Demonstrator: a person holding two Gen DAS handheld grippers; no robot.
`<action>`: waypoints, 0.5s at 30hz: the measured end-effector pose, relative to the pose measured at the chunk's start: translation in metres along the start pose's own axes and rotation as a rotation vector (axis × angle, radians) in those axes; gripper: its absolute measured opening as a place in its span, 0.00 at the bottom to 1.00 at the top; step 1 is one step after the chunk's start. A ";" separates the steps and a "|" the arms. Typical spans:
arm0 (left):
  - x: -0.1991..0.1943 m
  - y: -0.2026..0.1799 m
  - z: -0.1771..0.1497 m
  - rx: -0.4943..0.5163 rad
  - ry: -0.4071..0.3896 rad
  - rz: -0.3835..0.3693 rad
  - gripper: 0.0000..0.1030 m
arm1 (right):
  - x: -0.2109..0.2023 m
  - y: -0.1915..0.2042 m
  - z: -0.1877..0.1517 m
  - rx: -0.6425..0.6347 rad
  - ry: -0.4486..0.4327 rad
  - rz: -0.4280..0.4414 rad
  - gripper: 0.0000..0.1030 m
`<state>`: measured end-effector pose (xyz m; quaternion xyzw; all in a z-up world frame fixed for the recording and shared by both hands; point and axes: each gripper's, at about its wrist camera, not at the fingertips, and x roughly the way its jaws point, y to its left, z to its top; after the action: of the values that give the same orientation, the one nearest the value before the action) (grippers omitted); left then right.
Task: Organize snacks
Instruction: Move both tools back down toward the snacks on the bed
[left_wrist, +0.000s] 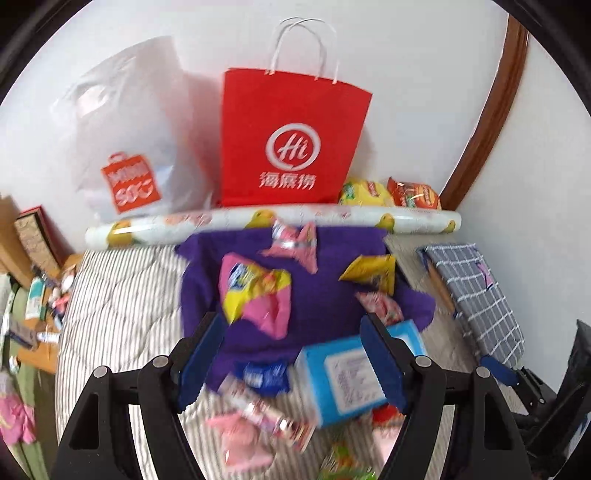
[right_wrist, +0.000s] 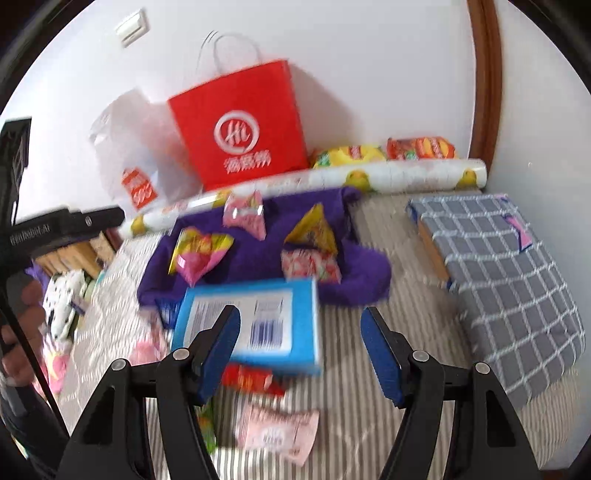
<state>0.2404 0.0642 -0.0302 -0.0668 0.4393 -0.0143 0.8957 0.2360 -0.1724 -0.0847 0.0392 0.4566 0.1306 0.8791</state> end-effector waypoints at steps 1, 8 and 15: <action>-0.002 0.004 -0.006 -0.003 0.001 0.003 0.73 | 0.002 0.003 -0.009 -0.005 0.014 0.008 0.66; -0.013 0.028 -0.049 -0.034 0.007 0.040 0.73 | 0.022 0.024 -0.055 -0.034 0.059 0.059 0.58; -0.009 0.052 -0.086 -0.062 0.036 0.050 0.73 | 0.051 0.040 -0.067 -0.036 0.099 0.062 0.55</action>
<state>0.1652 0.1076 -0.0816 -0.0832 0.4573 0.0206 0.8852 0.2020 -0.1233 -0.1567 0.0309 0.4957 0.1681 0.8515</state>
